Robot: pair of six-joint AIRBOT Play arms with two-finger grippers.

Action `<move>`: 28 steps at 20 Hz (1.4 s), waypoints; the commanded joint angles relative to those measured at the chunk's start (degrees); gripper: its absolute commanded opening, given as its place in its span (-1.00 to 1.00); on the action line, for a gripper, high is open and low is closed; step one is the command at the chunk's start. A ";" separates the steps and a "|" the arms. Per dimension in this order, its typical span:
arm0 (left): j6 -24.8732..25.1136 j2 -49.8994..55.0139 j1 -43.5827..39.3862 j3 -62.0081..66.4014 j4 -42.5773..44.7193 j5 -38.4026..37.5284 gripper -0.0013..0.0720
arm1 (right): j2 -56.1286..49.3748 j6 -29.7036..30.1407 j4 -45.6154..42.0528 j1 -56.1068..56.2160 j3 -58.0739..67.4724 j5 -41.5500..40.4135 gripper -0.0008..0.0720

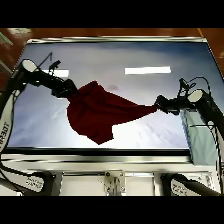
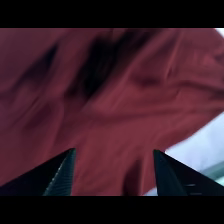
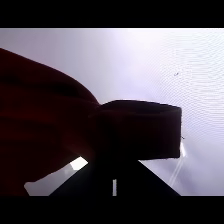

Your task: Fold the shirts.

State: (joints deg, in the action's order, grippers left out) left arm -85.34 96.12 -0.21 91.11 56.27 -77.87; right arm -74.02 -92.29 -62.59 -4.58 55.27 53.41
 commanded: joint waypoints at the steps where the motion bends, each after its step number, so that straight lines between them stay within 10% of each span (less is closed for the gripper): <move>1: -0.15 -7.04 6.58 -3.78 2.43 -7.02 0.61 | -0.57 1.68 0.59 0.00 -0.04 0.28 -0.79; 9: 5.99 -22.34 9.29 -48.43 -7.80 10.40 0.70 | -0.57 2.99 0.59 0.00 -0.04 0.55 -0.79; 17: 7.54 -13.77 -1.49 -51.93 -18.16 26.10 0.65 | -0.57 2.97 0.66 0.00 -0.04 0.55 -0.79; 18: 7.52 -12.87 -1.79 -51.45 -19.50 27.17 0.40 | -0.57 2.97 0.68 0.00 -0.04 0.57 -0.79; 20: 9.11 -12.55 -1.60 -49.77 -20.44 27.52 -0.85 | -0.57 2.95 1.09 0.00 -0.04 0.72 -0.79; 24: 13.31 -19.80 -1.60 -42.32 -19.54 22.91 -0.87 | 1.31 3.34 1.31 -0.02 0.15 0.57 -0.79; 28: 10.88 -37.31 0.52 -22.10 0.20 15.15 -0.87 | 12.24 6.29 -1.05 -0.07 7.02 -0.42 -0.79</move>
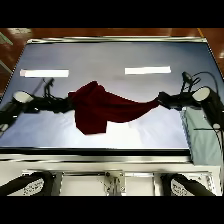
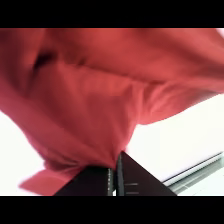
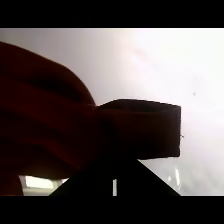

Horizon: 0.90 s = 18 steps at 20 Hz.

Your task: Fold the shirts.

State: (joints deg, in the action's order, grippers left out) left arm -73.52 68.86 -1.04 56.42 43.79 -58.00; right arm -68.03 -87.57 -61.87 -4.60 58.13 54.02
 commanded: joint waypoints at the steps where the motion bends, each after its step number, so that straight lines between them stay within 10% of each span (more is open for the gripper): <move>1: -2.82 -13.60 2.56 19.78 17.86 -5.25 -0.87 | 9.68 1.75 -2.73 -0.04 7.43 -1.77 -0.79; 8: -11.26 -22.14 7.13 64.52 24.30 -8.26 -0.86 | 29.79 -0.26 -4.87 -0.04 30.34 -9.07 -0.79; 18: -11.23 -30.03 7.08 62.47 33.44 -25.83 -0.86 | 41.07 -7.34 -22.29 -0.04 33.64 19.67 -0.79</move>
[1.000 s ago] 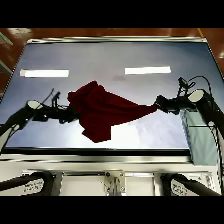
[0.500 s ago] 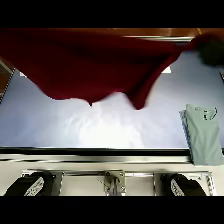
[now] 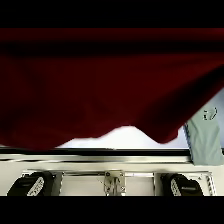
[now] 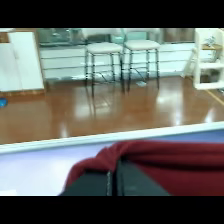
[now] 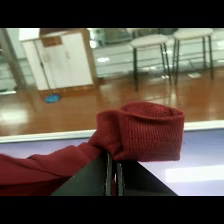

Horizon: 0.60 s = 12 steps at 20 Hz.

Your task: Fold the shirts.

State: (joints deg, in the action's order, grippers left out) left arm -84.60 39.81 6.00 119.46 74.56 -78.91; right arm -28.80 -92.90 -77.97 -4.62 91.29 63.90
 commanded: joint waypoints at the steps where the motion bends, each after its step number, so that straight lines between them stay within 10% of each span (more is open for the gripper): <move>1: -0.15 -0.98 0.04 -2.29 2.69 -6.32 -0.86 | 1.25 -2.32 -6.84 -0.02 0.48 12.90 -0.79; 7: -0.13 0.04 0.04 -21.86 9.03 -6.97 -0.86 | -11.67 -2.27 -8.50 -0.02 -2.75 26.64 -0.79; 12: -0.20 8.15 0.04 -40.94 9.22 5.60 -0.86 | -28.87 -4.28 -6.38 0.04 -16.52 9.35 -0.79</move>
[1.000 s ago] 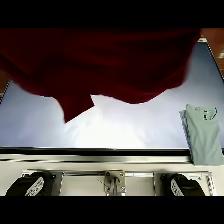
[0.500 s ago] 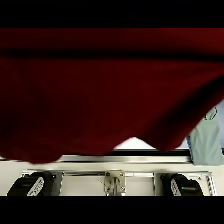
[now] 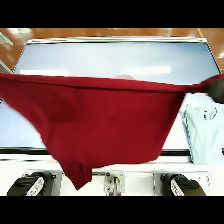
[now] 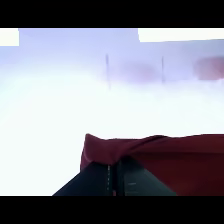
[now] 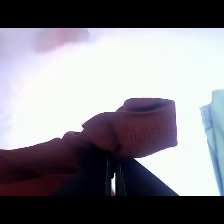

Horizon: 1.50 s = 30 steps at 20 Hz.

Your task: Fold the shirts.

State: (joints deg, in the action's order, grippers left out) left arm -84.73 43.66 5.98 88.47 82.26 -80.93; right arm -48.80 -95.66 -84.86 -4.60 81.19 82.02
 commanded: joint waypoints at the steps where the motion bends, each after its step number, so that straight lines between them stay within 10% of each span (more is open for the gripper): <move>1: -0.63 7.08 0.07 -12.04 1.38 10.38 -0.86 | -13.51 -1.66 2.23 0.02 -7.82 -14.21 -0.79; 7: -2.14 27.30 0.02 -13.53 -9.73 22.99 -0.86 | -33.18 -1.60 22.97 0.17 -7.93 -41.72 -0.79; 13: -6.93 44.81 -2.08 -13.53 -15.96 21.33 -0.83 | -42.53 -1.57 24.48 4.39 -7.93 -43.39 -0.74; 14: -9.38 46.53 -2.32 -13.51 -16.24 19.85 -0.44 | -42.82 -1.46 24.63 4.61 -7.93 -43.91 -0.20; 15: -10.43 47.36 -2.29 -13.49 -16.52 18.08 0.31 | -42.51 -1.07 25.51 4.57 -7.91 -43.76 0.74; 16: -9.75 47.32 -1.88 -13.44 -16.00 16.15 0.77 | -41.38 0.87 25.88 3.96 -7.82 -42.62 0.94; 22: 4.28 41.66 9.44 -16.68 -10.38 -3.85 0.67 | -29.51 10.12 5.60 -8.70 -7.78 -14.19 0.93; 30: 12.31 36.68 17.33 -45.62 -27.91 10.82 0.91 | -28.24 19.30 24.24 -21.22 -21.49 -0.76 0.93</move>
State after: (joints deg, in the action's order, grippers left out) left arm -75.26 81.01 22.17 50.13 59.22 -75.40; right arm -77.49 -78.94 -65.67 -23.62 63.68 77.34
